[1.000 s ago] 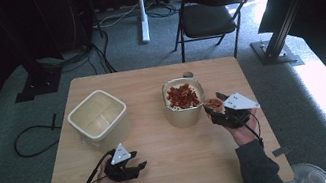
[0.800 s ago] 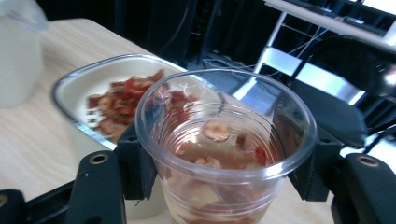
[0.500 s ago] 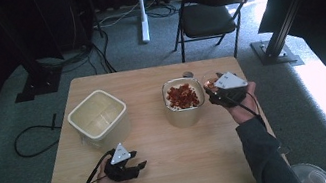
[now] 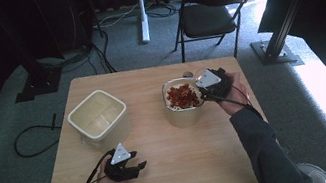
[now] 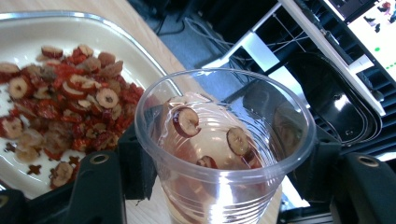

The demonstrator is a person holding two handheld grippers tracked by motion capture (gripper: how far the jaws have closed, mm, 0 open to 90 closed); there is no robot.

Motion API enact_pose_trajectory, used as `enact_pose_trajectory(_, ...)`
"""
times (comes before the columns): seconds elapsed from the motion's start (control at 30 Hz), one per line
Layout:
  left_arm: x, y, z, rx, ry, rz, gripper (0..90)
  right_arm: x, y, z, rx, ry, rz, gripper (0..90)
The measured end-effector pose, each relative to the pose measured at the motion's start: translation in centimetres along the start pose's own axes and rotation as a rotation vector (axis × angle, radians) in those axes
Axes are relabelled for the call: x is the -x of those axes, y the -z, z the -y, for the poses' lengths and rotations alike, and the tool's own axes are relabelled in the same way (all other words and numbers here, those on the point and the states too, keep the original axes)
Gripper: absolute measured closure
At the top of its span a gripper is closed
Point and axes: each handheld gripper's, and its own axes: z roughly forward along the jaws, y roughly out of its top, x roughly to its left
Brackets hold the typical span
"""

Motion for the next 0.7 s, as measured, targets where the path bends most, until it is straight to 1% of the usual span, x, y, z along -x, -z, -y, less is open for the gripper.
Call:
enact_pose_trajectory(0.03, 0.0, 0.0, 0.0, 0.001, -0.001, 0.001, 42.7, -0.2, -0.1, -0.2, -0.017, 0.038, 0.011, 35.8)
enact_pose_trajectory(0.1, 0.0, 0.0, 0.0, 0.0, -0.001, 0.0, 42.6, -0.4, -0.2, -0.4, -0.025, 0.069, 0.015, 35.8)
enact_pose_trajectory(0.13, 0.0, 0.0, 0.0, 0.0, -0.001, 0.0, 42.7, -0.4, -0.2, -0.4, -0.025, 0.069, 0.015, 35.8)
enact_pose_trajectory(0.17, 0.0, 0.0, 0.0, -0.001, -0.001, 0.001, 42.7, -0.5, -0.3, -0.5, -0.035, 0.097, 0.02, 35.9)
enact_pose_trajectory(0.2, 0.0, 0.0, 0.0, -0.002, -0.002, 0.0, 42.7, -0.7, -0.4, -0.7, -0.054, 0.132, 0.036, 35.9)
enact_pose_trajectory(0.23, 0.0, 0.0, 0.0, -0.001, -0.002, 0.001, 42.7, -1.0, -0.6, -0.9, -0.076, 0.198, 0.055, 35.9)
enact_pose_trajectory(0.33, 0.0, 0.0, 0.0, 0.0, -0.001, 0.001, 42.7, -1.5, -0.8, -1.3, -0.102, 0.282, 0.08, 36.0)
enact_pose_trajectory(0.37, 0.0, 0.0, 0.0, 0.0, -0.001, 0.001, 42.7, -1.5, -0.8, -1.3, -0.102, 0.282, 0.08, 36.0)
enact_pose_trajectory(0.43, 0.0, 0.0, 0.0, 0.001, -0.001, 0.002, 42.7, -1.8, -0.9, -1.7, -0.116, 0.341, 0.101, 35.9)
enact_pose_trajectory(0.47, 0.0, 0.0, 0.0, 0.001, 0.0, 0.002, 42.7, -1.8, -0.9, -1.8, -0.121, 0.352, 0.108, 35.9)
enact_pose_trajectory(0.6, 0.0, 0.0, 0.0, 0.003, 0.0, 0.002, 42.7, -2.2, -1.0, -2.2, -0.142, 0.443, 0.15, 35.9)
enact_pose_trajectory(0.7, 0.0, 0.0, 0.0, 0.006, 0.003, 0.002, 42.7, -2.4, -1.0, -2.4, -0.148, 0.474, 0.167, 35.9)
